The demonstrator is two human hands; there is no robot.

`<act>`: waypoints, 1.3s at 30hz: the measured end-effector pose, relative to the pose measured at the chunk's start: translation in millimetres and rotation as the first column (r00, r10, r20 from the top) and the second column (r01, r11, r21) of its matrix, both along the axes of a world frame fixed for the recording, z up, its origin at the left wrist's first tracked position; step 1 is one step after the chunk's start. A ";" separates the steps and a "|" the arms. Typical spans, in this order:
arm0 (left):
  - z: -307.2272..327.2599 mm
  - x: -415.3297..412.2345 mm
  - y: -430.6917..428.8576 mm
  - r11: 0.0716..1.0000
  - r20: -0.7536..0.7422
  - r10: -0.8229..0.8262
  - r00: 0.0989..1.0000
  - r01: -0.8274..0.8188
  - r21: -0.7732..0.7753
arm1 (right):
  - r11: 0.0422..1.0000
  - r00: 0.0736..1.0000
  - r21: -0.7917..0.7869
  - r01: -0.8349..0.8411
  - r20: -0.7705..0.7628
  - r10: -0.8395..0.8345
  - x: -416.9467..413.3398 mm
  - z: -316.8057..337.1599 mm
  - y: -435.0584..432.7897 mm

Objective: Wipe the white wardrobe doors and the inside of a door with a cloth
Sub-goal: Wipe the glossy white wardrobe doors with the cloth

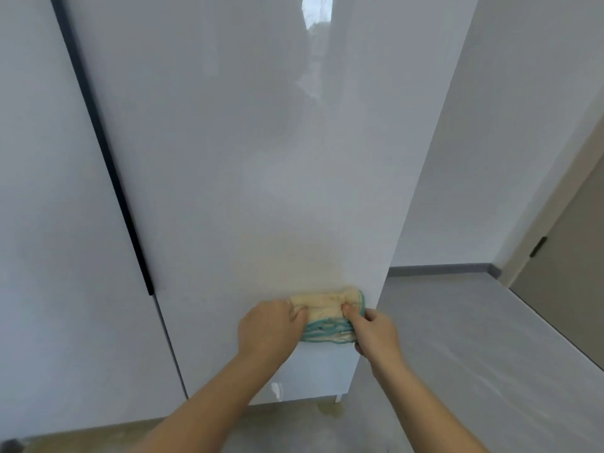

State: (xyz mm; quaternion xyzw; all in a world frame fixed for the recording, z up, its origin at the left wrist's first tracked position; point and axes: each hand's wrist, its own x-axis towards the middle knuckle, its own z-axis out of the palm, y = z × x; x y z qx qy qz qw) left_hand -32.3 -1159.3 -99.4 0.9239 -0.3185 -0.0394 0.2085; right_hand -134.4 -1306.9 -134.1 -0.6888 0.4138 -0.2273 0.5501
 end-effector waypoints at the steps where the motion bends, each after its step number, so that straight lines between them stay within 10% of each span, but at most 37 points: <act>1: -10.1 8.4 18.7 1.000 -0.101 0.018 0.995 -0.020 -0.024 | 0.998 0.999 0.034 -0.046 -0.013 0.046 6.6 -8.1 14.7; 9: -118.3 52.0 130.5 0.924 -0.616 0.268 0.740 -0.379 -0.054 | 0.875 0.961 0.457 -0.159 -0.132 0.244 62.7 -106.0 119.2; 22: -263.2 80.4 145.0 0.452 -0.987 0.121 -0.104 -0.880 0.148 | 0.551 0.933 0.817 0.170 -0.314 0.178 116.9 -258.8 163.5; 30: -302.4 100.1 134.5 0.362 -0.973 0.106 -0.205 -0.903 0.230 | 0.495 0.940 0.823 0.278 -0.339 0.035 139.1 -298.7 163.9; 39: -290.7 108.0 129.4 0.272 -0.991 0.043 -0.123 -0.953 0.130 | 0.444 0.969 0.863 0.240 -0.185 -0.162 151.2 -275.7 164.9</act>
